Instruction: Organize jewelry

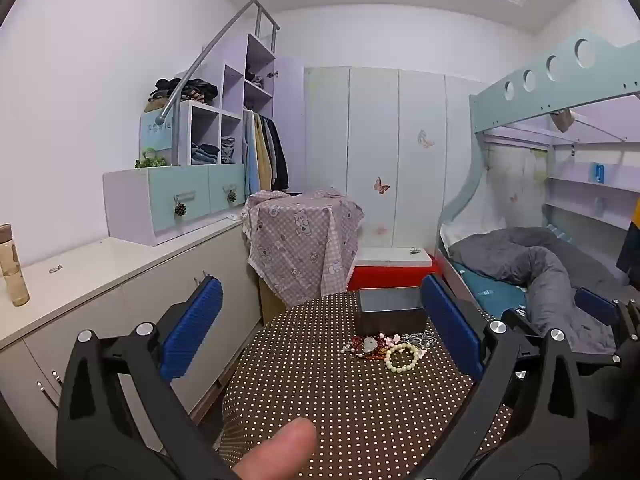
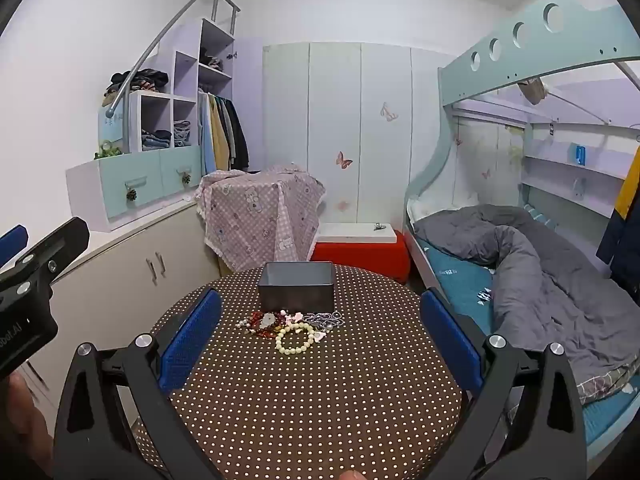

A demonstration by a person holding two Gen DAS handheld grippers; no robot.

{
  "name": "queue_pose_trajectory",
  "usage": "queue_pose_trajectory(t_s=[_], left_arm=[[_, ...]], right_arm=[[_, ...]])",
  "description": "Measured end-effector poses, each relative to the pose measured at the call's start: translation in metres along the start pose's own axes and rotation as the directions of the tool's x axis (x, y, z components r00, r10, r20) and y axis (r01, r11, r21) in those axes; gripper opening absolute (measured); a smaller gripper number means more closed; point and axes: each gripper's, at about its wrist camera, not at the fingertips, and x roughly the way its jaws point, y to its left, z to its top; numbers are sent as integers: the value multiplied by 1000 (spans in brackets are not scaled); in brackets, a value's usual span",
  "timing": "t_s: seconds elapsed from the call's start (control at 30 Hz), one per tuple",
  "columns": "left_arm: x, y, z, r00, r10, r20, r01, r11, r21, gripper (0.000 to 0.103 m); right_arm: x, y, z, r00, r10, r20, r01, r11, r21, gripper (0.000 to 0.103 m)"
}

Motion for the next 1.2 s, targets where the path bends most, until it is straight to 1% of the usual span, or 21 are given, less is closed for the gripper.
queue_pose_trajectory(t_s=[0.73,0.9,0.93,1.07,1.2], left_arm=[[0,0,0,1000,0,-1,0,1000,-8,97],[2,-1,-4,1000,3,2,-3,1000,-6,97],[4,-2,-5,1000,4,3,-4,1000,-6,97],[8,2,-1,1000,6,2,-6,1000,-5,97],[11,5,-9,1000,8,-3,-8,1000,0,97]], right_arm=[[-2,2,-1,1000,1,14,-2,1000,1,96],[-1,3,12,1000,0,24,0,1000,-8,96],[-1,2,8,1000,-2,27,2,1000,-12,96],[2,2,10,1000,-3,29,4,1000,-17,96],[6,2,10,999,-3,36,4,1000,-27,96]])
